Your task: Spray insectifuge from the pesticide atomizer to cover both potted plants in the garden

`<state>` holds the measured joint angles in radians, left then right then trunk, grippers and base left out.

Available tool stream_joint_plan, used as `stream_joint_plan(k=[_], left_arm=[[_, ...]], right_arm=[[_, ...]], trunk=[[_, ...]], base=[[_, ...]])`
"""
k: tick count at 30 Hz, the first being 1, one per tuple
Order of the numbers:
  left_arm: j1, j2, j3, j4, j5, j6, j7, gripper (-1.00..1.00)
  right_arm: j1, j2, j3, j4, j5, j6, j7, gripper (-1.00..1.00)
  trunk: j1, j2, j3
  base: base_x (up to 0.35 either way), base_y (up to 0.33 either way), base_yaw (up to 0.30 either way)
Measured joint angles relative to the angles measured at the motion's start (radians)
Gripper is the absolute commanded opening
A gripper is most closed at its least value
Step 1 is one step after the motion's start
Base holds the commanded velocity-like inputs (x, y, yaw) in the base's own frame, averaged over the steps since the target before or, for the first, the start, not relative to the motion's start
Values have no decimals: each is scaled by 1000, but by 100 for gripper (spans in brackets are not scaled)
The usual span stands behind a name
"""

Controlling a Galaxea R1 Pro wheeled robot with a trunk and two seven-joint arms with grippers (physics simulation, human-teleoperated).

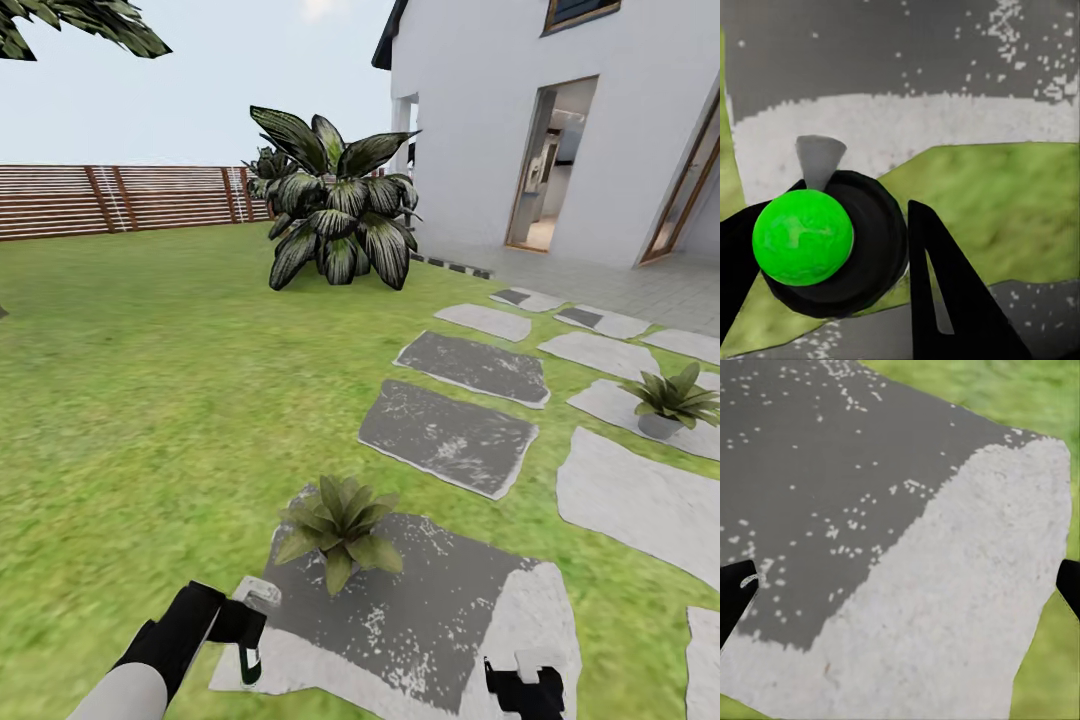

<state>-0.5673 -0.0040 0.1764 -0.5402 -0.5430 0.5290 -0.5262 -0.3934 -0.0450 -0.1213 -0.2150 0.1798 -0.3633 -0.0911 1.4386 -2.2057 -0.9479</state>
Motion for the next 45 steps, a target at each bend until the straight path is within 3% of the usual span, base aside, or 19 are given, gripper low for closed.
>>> stream_joint_plan(k=[32, 37, 40, 45], left_arm=[[0, 3, -12, 2, -6, 3, 8, -100], [0, 6, -10, 1, -78, 10, 9, -100], [0, 5, -7, 0, -98, 20, 10, -100], [0, 1, -3, 8, -102, 23, 128, -100]], right_arm=[[0, 0, 1, 23, 0, -2, -2, 100], [0, 1, 1, 22, 0, -2, -2, 100], [0, 1, 1, 22, 0, -2, -2, 100], [0, 2, 1, 23, 0, -2, -2, 100]], trunk=[[1, 0, 0], [1, 0, 0], [1, 0, 0], [1, 0, 0]], base=[[57, -34, 0], [2, -2, 157], [0, 0, 259], [0, 0, 117]])
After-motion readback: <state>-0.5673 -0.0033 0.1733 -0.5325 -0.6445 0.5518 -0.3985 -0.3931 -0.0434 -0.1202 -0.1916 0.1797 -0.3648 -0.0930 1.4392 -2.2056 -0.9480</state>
